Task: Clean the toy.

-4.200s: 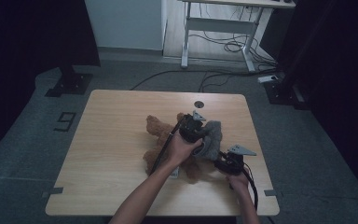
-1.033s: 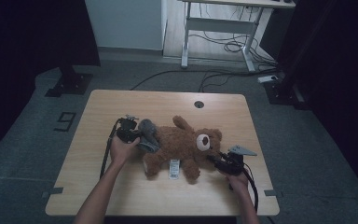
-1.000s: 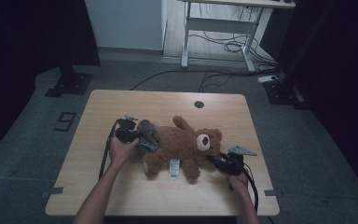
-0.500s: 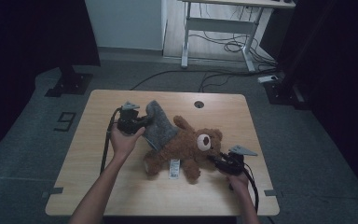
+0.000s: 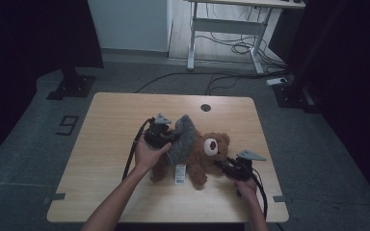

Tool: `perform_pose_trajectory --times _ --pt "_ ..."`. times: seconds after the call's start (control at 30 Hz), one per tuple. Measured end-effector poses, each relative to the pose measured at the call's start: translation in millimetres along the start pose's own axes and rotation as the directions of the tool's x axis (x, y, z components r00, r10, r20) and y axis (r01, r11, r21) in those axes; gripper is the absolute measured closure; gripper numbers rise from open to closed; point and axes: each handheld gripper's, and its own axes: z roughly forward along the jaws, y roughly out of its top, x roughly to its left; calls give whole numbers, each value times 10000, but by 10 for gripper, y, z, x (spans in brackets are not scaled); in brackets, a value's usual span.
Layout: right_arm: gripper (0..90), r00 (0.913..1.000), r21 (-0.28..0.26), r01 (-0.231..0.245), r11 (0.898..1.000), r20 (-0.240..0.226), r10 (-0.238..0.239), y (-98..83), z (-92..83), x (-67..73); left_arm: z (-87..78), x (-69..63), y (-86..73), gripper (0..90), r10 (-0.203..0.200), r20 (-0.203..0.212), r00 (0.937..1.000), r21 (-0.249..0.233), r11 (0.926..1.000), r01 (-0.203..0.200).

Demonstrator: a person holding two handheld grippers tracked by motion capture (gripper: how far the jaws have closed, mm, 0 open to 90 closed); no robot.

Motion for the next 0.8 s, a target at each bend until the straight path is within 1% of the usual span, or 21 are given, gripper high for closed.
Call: perform_pose_trajectory --times 0.03,0.07,0.1,0.13,0.17,0.2,0.23,0.27,0.3,0.33,0.4,0.47,0.53,0.57,0.63,0.67,0.7,0.73,0.77,0.8 --pt "574 10000 -9 -30 10000 -7 30 -1 1 1 43 52 -72 784 65 -351 9994 187 9998 -59" --pt "573 10000 -26 -50 10000 -21 50 -1 3 2 64 131 -137 783 -180 -376 9991 164 9997 186" --pt "573 10000 -43 -32 10000 -31 32 -1 4 3 60 221 -187 783 -525 -427 9977 91 9986 529" --pt "573 10000 -55 -46 10000 -24 45 -1 6 4 49 304 -227 783 -763 -622 9951 74 9970 769" --pt "573 10000 -65 -72 10000 -38 71 -1 6 2 40 388 -265 783 -861 -883 9924 72 9962 871" --pt "573 9999 -72 -87 9999 -51 87 -2 6 1 31 497 -313 780 -1129 -1115 9873 82 9934 1145" --pt "572 10000 -79 -87 9999 -43 87 -2 7 3 27 561 -345 779 -1284 -1280 9834 135 9913 1312" --pt "572 9999 -89 -99 9999 -36 99 -3 8 4 29 633 -395 779 -1407 -1534 9781 267 9889 1464" --pt "572 9999 -89 -99 9999 -36 99 -3 8 4 36 692 -454 779 -1560 -1600 9747 366 9858 1638" --pt "572 10000 -83 -93 9999 -38 93 -2 7 3 43 736 -533 781 -1647 -1592 9734 477 9836 1742" --pt "572 9999 -77 -93 9999 -53 93 -2 7 1 54 738 -638 782 -1540 -1581 9754 653 9840 1659" --pt "572 9999 -70 -95 9999 -59 95 -3 8 -2 74 698 -754 783 -1322 -1595 9783 862 9853 1472" --pt "573 9999 -63 -92 9999 -60 92 -3 8 -3 82 677 -817 783 -1180 -1591 9802 1018 9856 1352" --pt "573 9999 -61 -94 9999 -55 93 -4 8 -2 72 681 -838 783 -1204 -1562 9804 1029 9852 1373" --pt "572 10000 -62 -90 9999 -37 90 -7 6 1 12 705 -840 783 -1502 -1397 9787 742 9841 1616" --pt "572 10000 -63 -86 9999 -34 86 -7 6 0 -60 711 -812 783 -1618 -1284 9784 453 9846 1688" --pt "572 10000 -70 -91 9999 -40 91 -8 6 -2 -109 708 -785 784 -1649 -1181 9792 256 9853 1690" --pt "572 9999 -79 -100 9999 -47 99 -9 6 -4 -193 686 -727 784 -1638 -980 9816 -42 9864 1641" --pt "572 9999 -83 -117 9999 -69 116 -9 8 -8 -240 662 -687 784 -1615 -850 9832 -219 9868 1602" --pt "573 9999 -62 -127 9999 -83 126 -8 7 -12 -292 619 -631 784 -1519 -703 9859 -378 9880 1495"
